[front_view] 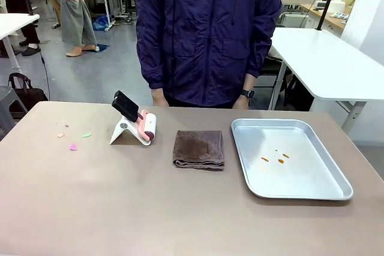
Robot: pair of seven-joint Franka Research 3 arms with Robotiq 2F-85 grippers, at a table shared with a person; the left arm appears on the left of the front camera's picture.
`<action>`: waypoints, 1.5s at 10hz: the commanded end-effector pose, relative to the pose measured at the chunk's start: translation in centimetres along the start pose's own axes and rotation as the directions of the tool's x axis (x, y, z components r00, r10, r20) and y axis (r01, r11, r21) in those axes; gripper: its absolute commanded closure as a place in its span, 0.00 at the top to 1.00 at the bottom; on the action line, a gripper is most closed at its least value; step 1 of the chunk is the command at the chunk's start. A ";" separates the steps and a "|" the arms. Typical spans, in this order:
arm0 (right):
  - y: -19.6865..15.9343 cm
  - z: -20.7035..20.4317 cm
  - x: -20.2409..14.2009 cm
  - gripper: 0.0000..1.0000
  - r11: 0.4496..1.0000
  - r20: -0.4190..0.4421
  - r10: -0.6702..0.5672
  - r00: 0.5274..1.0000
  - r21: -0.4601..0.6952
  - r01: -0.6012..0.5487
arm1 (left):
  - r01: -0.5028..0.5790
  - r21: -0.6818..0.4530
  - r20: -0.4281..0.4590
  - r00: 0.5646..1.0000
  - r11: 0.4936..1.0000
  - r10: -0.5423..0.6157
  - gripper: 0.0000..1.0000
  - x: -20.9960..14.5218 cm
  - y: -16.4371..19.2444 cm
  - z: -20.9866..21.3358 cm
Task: Clean the surface of the table.
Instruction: Hold the Lint Roller with your left hand and the towel with your right hand.
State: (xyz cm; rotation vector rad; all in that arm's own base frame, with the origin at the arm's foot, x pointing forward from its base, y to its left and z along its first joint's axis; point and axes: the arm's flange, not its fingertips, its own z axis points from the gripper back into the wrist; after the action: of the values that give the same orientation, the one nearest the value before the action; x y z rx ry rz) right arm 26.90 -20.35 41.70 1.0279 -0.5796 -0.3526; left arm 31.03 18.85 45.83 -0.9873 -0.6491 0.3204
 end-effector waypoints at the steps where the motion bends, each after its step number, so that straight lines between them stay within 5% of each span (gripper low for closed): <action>1: 7.0 -5.4 -4.1 1.00 0.988 0.009 0.102 0.995 -0.119 -0.100 | 0.089 0.059 -0.082 0.993 0.994 -0.084 1.00 1.7 -4.6 -2.8; 5: 15.9 -18.0 -7.8 1.00 0.882 -0.164 0.323 0.932 -0.305 -0.359 | 0.264 0.144 -0.283 0.934 0.954 -0.216 1.00 2.8 -9.7 -12.0; 10: 19.5 -34.1 -13.3 1.00 0.768 -0.327 0.326 0.887 -0.456 -0.450 | 0.286 0.192 -0.418 0.889 0.939 -0.186 1.00 0.6 -9.6 -22.3; 14: 18.5 -37.2 -14.5 1.00 0.795 -0.408 0.257 0.876 -0.426 -0.432 | 0.258 0.148 -0.462 0.871 0.955 -0.164 1.00 -0.3 -9.6 -25.8; 15: 17.4 -37.2 -16.0 1.00 0.756 -0.426 0.286 0.858 -0.450 -0.475 | 0.246 0.225 -0.473 0.873 0.943 -0.115 1.00 -0.1 -9.4 -25.3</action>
State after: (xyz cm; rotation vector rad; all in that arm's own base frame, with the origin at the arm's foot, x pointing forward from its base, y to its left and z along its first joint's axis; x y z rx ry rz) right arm 37.87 22.24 37.93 0.3936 -0.3144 0.0410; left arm 46.60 -3.58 43.32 -0.7210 -0.2844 -0.0466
